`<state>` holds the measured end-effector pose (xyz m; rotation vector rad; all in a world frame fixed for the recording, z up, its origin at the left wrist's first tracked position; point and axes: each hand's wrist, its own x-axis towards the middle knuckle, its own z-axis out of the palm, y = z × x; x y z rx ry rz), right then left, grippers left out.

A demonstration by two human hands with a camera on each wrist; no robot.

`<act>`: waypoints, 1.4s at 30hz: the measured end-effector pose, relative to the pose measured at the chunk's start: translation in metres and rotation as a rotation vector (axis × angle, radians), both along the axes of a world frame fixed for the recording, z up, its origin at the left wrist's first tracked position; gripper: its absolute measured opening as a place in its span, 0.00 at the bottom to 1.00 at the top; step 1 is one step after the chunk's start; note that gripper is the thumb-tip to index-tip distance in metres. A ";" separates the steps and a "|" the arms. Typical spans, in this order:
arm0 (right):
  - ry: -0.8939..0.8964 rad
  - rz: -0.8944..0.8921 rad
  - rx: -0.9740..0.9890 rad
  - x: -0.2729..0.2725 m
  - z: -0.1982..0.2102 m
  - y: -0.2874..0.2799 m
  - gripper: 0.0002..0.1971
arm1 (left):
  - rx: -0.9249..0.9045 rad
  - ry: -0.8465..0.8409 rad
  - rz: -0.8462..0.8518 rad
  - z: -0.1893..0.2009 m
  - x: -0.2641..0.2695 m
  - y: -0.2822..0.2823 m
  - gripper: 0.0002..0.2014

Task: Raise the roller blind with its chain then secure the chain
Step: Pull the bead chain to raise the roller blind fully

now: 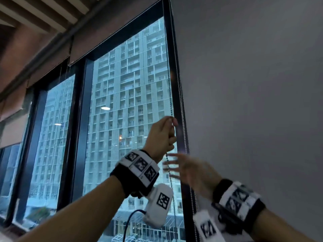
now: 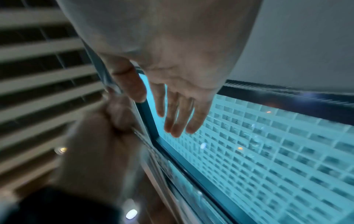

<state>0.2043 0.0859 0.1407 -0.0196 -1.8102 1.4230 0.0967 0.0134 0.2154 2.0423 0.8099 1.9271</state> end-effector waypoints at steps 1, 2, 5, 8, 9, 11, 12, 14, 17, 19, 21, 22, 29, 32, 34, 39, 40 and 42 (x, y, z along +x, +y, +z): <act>0.106 0.034 -0.040 -0.002 0.020 -0.003 0.19 | -0.012 -0.002 -0.004 -0.005 -0.001 0.001 0.14; 0.190 0.027 -0.026 -0.003 0.041 -0.009 0.15 | -0.031 -0.005 -0.013 -0.009 0.000 0.002 0.13; 0.343 -0.089 0.024 -0.009 0.098 -0.030 0.10 | -0.027 0.018 -0.011 -0.020 0.001 0.008 0.14; 0.368 -0.207 0.086 -0.017 0.118 -0.040 0.09 | 0.054 0.106 0.082 -0.029 -0.004 0.014 0.17; 0.351 -0.228 0.108 -0.019 0.116 -0.039 0.10 | 0.050 0.128 0.104 -0.032 -0.006 0.016 0.17; 0.311 -0.241 0.135 -0.024 0.102 -0.033 0.13 | 0.028 0.173 0.152 -0.044 -0.012 0.017 0.15; 0.296 -0.245 0.144 -0.026 0.094 -0.031 0.14 | 0.011 0.195 0.167 -0.051 -0.015 0.017 0.15; 0.267 -0.260 0.146 -0.027 0.073 -0.027 0.13 | -0.089 0.187 0.135 -0.070 -0.021 0.016 0.16; 0.234 -0.269 0.149 -0.026 0.048 -0.018 0.13 | -0.263 0.141 0.034 -0.091 -0.022 0.014 0.13; 0.223 -0.282 0.170 -0.026 0.041 -0.015 0.13 | -0.280 0.132 0.008 -0.096 -0.022 0.016 0.11; 0.220 -0.287 0.184 -0.024 0.041 -0.014 0.13 | -0.274 0.120 0.013 -0.096 -0.020 0.019 0.11; 0.221 -0.289 0.188 -0.024 0.041 -0.014 0.13 | -0.271 0.113 0.017 -0.097 -0.019 0.020 0.11; 0.217 -0.320 0.212 -0.016 0.039 -0.005 0.11 | -0.272 0.119 0.011 -0.097 -0.018 0.022 0.15; 0.271 -0.439 0.076 -0.001 0.022 0.024 0.12 | -0.199 0.056 0.072 -0.101 -0.035 0.021 0.13; 0.187 -0.586 -0.017 0.004 0.002 0.051 0.18 | -0.180 -0.008 0.133 -0.112 -0.052 0.022 0.12; -0.117 -0.570 -0.018 -0.035 -0.020 0.080 0.35 | -0.272 -0.016 0.183 -0.147 -0.074 0.042 0.13; -0.100 -0.528 -0.057 -0.046 -0.018 0.080 0.33 | -0.270 0.022 0.233 -0.152 -0.076 0.048 0.13; -0.070 -0.556 -0.036 -0.063 -0.018 0.078 0.30 | -0.263 0.102 0.332 -0.158 -0.080 0.057 0.15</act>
